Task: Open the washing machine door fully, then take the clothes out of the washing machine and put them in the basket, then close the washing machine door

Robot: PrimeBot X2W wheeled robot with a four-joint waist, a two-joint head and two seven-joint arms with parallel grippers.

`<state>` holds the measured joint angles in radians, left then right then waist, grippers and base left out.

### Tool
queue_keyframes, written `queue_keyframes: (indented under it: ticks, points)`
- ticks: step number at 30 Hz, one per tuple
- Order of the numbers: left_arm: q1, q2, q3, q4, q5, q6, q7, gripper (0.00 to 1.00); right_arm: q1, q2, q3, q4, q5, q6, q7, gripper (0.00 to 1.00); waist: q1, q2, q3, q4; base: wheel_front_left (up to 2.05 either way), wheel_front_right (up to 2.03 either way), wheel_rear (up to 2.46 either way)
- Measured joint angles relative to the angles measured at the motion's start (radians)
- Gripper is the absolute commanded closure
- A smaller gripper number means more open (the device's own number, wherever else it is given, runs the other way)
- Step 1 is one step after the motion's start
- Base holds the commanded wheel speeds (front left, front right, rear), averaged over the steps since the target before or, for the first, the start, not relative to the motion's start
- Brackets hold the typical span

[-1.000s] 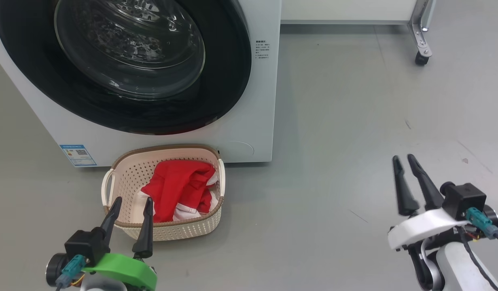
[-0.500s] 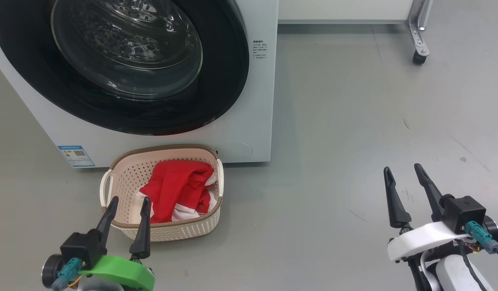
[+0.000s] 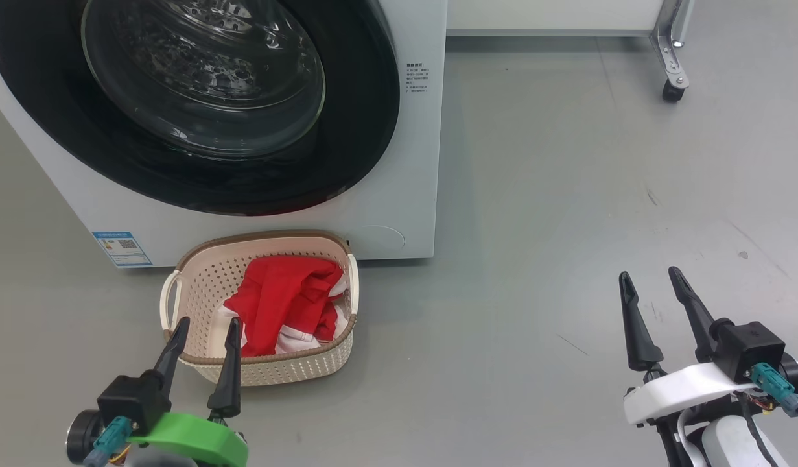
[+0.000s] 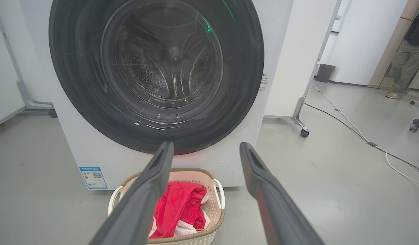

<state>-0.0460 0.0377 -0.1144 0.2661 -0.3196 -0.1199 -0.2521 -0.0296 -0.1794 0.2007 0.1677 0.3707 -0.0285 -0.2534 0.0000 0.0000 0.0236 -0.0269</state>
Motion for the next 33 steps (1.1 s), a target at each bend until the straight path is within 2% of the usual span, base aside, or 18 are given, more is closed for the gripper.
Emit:
queue_keyframes:
  ticks: [33]
  points:
    - [0.017,0.000,-0.023,0.026,-0.024,0.000,0.000,0.00,0.019,0.025,-0.024,-0.013,-0.042,0.027,0.000,0.00,0.0000,0.0000,-0.006,0.002,0.00,0.00,0.00]
